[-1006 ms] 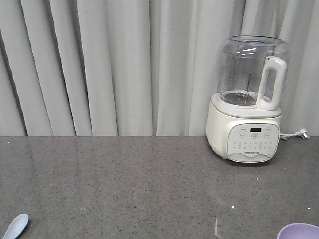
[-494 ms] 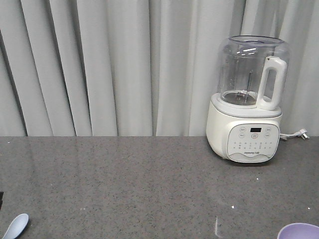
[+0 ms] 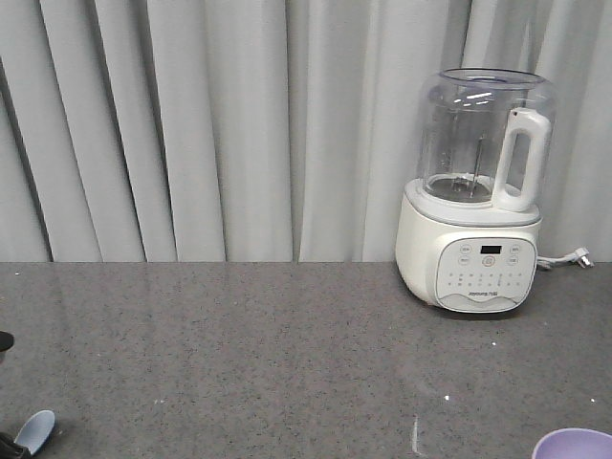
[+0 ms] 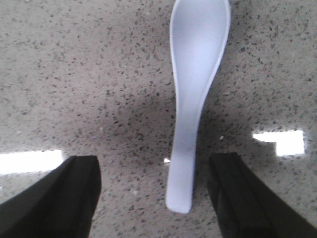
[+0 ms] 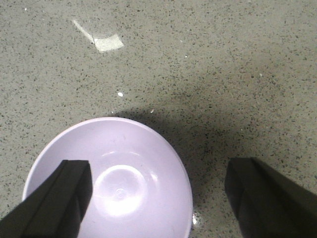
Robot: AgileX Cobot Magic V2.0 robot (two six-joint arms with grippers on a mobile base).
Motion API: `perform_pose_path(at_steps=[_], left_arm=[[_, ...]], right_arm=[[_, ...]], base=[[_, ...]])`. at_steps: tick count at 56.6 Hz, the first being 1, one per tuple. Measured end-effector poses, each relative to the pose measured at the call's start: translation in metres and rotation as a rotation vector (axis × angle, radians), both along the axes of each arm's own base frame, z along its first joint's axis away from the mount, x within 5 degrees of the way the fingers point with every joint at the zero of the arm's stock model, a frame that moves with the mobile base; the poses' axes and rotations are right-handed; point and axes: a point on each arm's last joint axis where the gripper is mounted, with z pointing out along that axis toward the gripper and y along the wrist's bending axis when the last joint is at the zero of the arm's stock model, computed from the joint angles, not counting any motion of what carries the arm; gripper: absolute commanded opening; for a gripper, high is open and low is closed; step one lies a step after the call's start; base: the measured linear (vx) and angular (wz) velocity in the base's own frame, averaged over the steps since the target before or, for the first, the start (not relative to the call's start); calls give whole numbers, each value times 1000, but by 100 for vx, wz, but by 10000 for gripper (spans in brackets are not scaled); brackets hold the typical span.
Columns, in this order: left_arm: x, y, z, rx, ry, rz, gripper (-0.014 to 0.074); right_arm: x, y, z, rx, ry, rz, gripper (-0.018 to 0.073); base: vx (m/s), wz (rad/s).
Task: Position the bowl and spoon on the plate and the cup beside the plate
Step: 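Close the left gripper on the spoon handle, right on the bowl rim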
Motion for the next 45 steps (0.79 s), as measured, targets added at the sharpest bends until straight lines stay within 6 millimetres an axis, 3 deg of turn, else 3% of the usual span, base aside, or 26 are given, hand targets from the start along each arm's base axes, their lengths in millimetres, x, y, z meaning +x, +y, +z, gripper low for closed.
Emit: perform_pose_path(at_steps=[34, 45], left_arm=[[20, -12, -38, -74, 114, -98, 573], [24, -12, -39, -76, 114, -103, 538]], right_arm=[[1, 2, 1, 22, -18, 2, 592], [2, 2, 1, 22, -19, 2, 592]], base=[[0, 0], [0, 0]])
